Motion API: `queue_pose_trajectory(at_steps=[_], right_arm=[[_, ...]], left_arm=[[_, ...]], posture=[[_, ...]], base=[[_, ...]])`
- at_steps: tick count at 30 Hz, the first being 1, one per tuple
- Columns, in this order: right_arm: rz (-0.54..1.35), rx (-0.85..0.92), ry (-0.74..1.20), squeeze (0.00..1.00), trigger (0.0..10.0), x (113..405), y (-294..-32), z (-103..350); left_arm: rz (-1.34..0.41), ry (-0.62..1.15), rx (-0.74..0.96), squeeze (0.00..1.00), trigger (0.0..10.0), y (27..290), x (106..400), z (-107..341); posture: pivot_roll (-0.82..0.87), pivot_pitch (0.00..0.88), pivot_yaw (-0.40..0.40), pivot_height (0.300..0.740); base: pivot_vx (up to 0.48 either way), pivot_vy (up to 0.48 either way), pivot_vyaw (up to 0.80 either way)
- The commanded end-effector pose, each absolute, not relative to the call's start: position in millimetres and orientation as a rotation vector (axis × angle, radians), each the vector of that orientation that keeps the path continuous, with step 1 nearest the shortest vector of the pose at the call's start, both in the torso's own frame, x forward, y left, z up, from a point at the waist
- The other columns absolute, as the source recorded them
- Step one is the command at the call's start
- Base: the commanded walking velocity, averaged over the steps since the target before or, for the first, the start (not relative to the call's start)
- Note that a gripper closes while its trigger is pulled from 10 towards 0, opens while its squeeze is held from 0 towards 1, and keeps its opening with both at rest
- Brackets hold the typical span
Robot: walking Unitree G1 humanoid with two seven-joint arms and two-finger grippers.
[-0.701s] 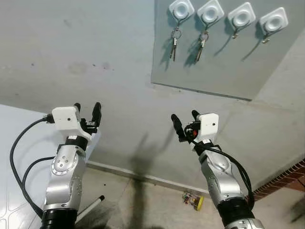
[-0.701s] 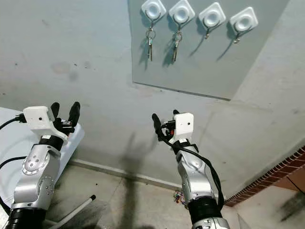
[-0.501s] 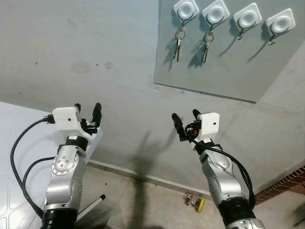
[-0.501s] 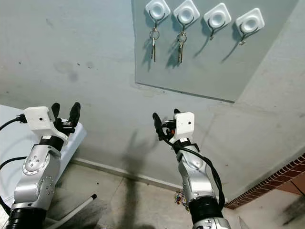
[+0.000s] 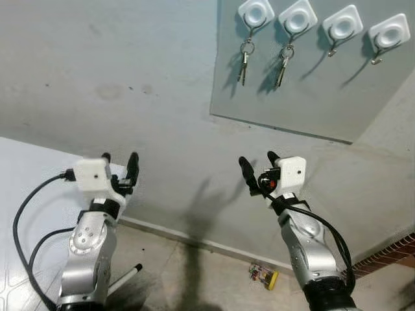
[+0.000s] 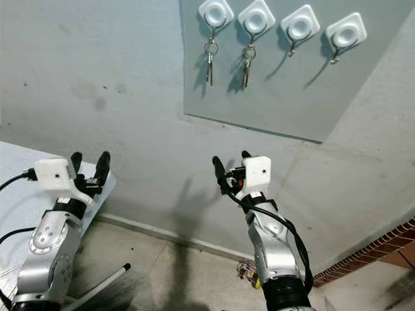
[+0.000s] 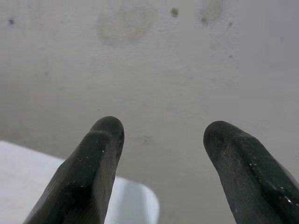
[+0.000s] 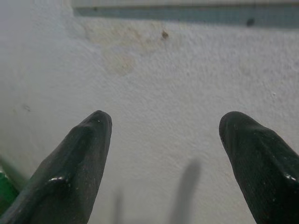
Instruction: Hang keys on a hook
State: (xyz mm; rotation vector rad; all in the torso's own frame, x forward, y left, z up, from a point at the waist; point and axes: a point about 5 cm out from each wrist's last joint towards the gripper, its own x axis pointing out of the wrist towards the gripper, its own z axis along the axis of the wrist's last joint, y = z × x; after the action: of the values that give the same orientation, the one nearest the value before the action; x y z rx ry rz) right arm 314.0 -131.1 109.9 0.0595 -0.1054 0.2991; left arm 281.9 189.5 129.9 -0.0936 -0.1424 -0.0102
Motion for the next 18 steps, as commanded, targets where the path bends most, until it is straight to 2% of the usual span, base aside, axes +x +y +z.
queue_pose_trajectory(at_steps=[1, 18], right_arm=[[0.298, 0.068, -0.120, 0.00, 10.0, 314.2, -131.5, 115.4], [0.309, 0.072, -0.116, 0.00, 10.0, 312.5, -127.7, 119.6]], left_arm=[[-0.022, -0.161, -0.088, 0.00, 10.0, 187.8, 281.1, 136.0], [-0.036, -0.171, -0.083, 0.00, 10.0, 189.3, 280.9, 143.8]], posture=[[-0.07, 0.059, -0.044, 0.740], [-0.07, 0.073, -0.041, 0.740]], base=[[0.000, 0.000, 0.78], [0.000, 0.000, 0.78]])
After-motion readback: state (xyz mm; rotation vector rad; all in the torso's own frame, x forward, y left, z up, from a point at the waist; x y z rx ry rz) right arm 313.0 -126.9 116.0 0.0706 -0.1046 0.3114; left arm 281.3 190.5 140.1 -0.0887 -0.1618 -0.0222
